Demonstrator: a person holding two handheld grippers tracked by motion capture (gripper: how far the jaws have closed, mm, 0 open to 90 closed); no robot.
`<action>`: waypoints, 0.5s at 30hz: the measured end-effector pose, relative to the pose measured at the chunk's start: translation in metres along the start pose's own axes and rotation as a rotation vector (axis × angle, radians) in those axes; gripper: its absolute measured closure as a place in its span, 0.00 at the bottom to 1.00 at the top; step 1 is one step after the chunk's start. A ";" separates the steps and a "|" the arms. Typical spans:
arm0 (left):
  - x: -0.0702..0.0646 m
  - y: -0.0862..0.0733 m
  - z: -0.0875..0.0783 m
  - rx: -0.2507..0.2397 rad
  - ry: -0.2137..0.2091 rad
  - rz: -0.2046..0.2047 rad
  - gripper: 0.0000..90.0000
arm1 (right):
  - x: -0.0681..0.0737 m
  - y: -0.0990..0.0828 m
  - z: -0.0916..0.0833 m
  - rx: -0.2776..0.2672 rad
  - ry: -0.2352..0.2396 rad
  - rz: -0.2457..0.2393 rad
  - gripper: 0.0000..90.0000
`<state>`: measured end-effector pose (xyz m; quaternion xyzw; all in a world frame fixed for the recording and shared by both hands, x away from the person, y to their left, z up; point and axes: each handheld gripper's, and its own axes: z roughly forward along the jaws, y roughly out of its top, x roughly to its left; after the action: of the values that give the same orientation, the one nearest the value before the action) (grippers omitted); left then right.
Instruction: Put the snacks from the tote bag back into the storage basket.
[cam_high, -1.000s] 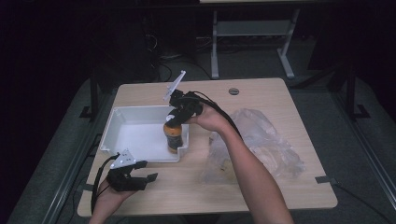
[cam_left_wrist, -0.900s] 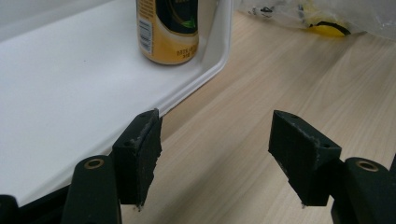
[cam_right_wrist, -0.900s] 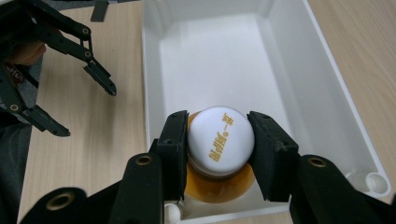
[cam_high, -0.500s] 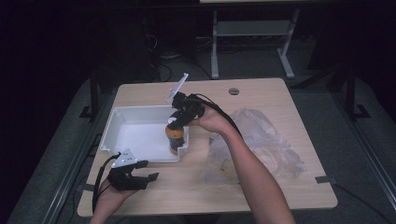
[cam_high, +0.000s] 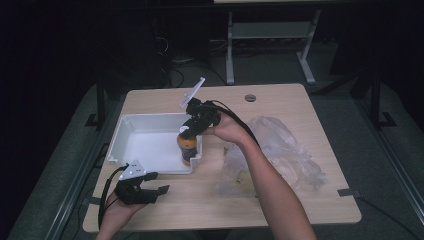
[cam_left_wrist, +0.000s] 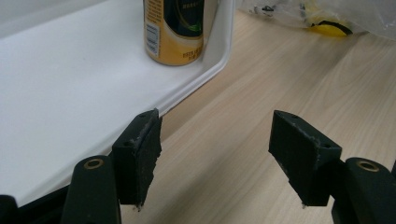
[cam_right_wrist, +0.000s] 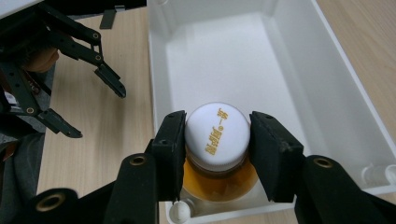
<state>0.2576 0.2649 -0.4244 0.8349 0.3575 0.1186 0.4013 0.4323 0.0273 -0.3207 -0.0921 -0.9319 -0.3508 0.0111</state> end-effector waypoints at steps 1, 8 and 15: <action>0.000 0.000 0.000 0.003 0.000 -0.001 0.37 | 0.000 0.000 0.000 0.002 -0.005 -0.004 0.62; 0.000 -0.002 -0.003 -0.006 0.008 -0.010 0.37 | 0.000 -0.001 -0.001 0.012 -0.018 0.010 0.54; 0.001 -0.002 -0.003 -0.007 0.006 -0.012 0.37 | -0.004 -0.005 -0.010 0.000 -0.017 0.042 0.43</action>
<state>0.2561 0.2683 -0.4245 0.8310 0.3632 0.1199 0.4039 0.4347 0.0164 -0.3170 -0.1147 -0.9298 -0.3495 0.0104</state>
